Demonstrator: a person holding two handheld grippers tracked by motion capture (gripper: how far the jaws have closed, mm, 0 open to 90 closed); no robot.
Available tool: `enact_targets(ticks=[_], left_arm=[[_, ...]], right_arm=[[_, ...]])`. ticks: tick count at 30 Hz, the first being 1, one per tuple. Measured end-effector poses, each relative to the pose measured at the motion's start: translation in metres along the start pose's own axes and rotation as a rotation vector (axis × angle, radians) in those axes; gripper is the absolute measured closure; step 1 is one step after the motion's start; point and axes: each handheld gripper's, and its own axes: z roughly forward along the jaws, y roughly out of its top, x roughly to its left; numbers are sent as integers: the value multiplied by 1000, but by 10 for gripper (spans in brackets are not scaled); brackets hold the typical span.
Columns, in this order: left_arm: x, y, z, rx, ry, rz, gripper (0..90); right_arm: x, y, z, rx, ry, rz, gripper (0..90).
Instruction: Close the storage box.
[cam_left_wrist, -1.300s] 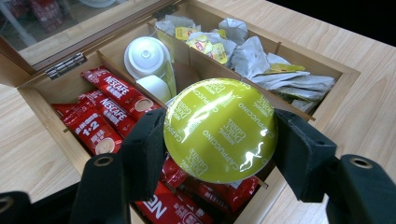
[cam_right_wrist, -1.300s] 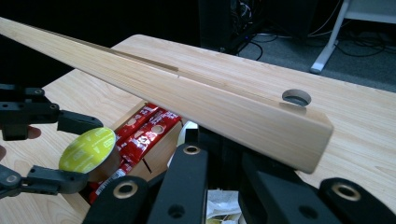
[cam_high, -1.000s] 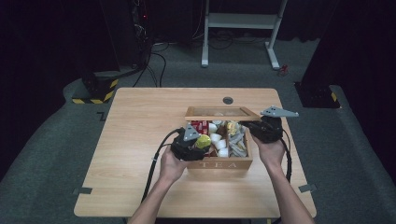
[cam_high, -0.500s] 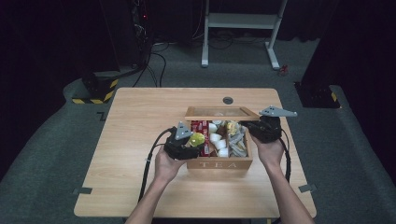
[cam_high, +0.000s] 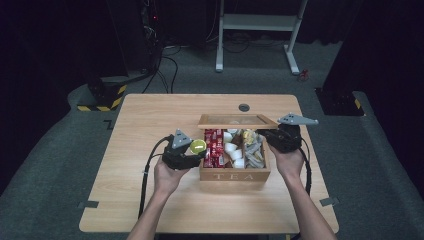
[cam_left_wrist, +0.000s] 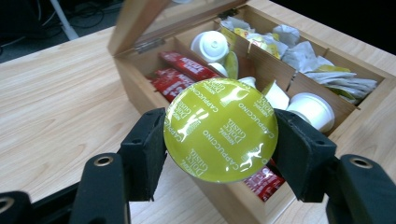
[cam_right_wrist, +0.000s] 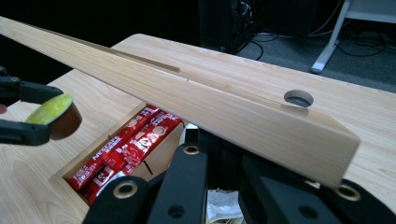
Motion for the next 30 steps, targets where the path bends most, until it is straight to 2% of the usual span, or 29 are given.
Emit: enact_targets(ticks=[16, 30], left_arm=[[21, -7, -14, -4, 51, -27, 386], [39, -22, -22, 7, 90, -64, 386]], right_arm=[[0, 0, 0, 2, 1, -1, 900], [0, 0, -1, 3, 2, -2, 900]])
